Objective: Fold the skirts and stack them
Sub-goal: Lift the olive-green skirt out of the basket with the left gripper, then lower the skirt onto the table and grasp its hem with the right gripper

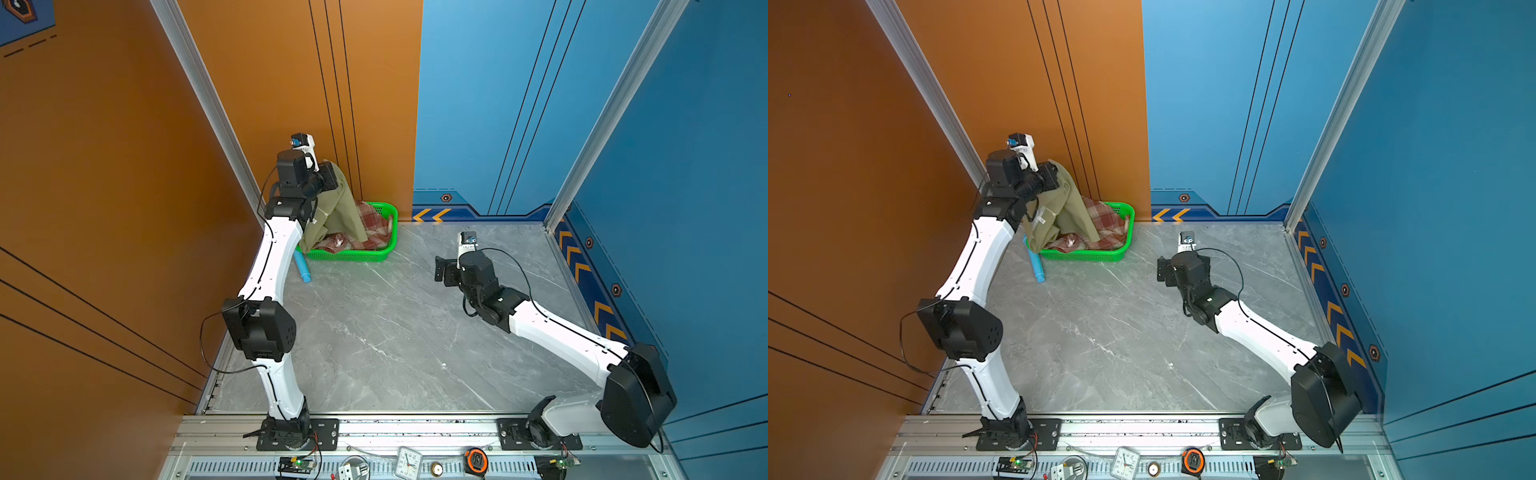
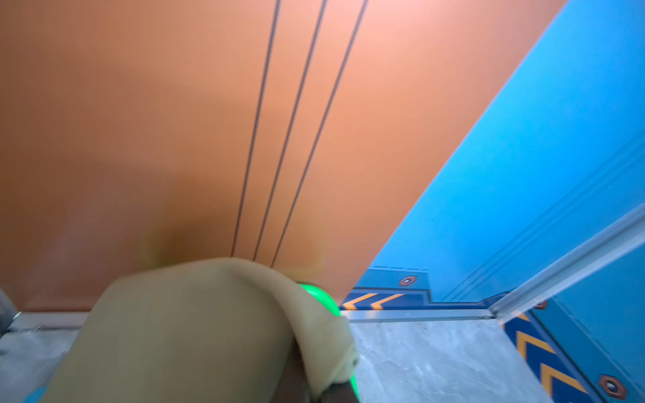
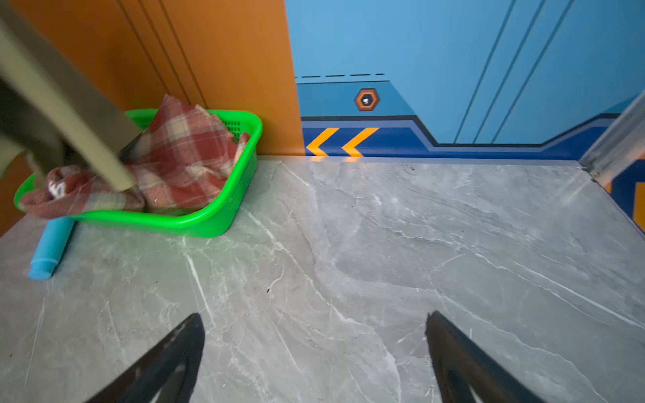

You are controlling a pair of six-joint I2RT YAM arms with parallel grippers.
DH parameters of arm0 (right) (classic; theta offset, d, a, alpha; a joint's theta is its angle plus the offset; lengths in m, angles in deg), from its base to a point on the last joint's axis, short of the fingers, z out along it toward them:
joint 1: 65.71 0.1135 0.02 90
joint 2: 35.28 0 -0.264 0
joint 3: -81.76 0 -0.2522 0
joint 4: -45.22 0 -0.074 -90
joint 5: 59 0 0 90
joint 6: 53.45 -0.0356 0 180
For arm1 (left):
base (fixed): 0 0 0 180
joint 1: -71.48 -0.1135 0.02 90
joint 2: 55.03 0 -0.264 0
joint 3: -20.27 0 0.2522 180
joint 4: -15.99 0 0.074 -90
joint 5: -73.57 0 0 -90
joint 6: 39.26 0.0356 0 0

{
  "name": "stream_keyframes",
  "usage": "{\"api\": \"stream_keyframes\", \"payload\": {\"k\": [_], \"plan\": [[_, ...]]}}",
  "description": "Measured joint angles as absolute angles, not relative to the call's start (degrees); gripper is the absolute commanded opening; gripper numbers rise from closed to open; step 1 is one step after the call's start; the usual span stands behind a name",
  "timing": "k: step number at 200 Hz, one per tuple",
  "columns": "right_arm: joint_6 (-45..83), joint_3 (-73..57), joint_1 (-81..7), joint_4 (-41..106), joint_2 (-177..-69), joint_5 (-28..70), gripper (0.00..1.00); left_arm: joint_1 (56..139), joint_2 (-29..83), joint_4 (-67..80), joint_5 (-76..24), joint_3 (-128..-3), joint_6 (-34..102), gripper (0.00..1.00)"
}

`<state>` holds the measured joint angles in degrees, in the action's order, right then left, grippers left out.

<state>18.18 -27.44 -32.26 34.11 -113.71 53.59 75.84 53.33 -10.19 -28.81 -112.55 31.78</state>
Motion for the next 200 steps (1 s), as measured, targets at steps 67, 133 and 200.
{"api": "stream_keyframes", "payload": {"k": [67,133,200], "plan": [[12.06,-32.84,-41.09,34.57,-99.40,55.25,0.97,88.45,52.32,-9.27,-37.86,-119.05,29.42,0.00],[7.03,-34.33,-51.01,26.00,-86.59,59.79,0.96,106.09,57.50,-7.09,-43.41,-130.37,25.68,0.00],[4.51,-34.72,-58.18,19.14,-86.94,53.83,0.94,103.60,68.39,2.20,-45.49,-129.49,13.90,0.00]]}}
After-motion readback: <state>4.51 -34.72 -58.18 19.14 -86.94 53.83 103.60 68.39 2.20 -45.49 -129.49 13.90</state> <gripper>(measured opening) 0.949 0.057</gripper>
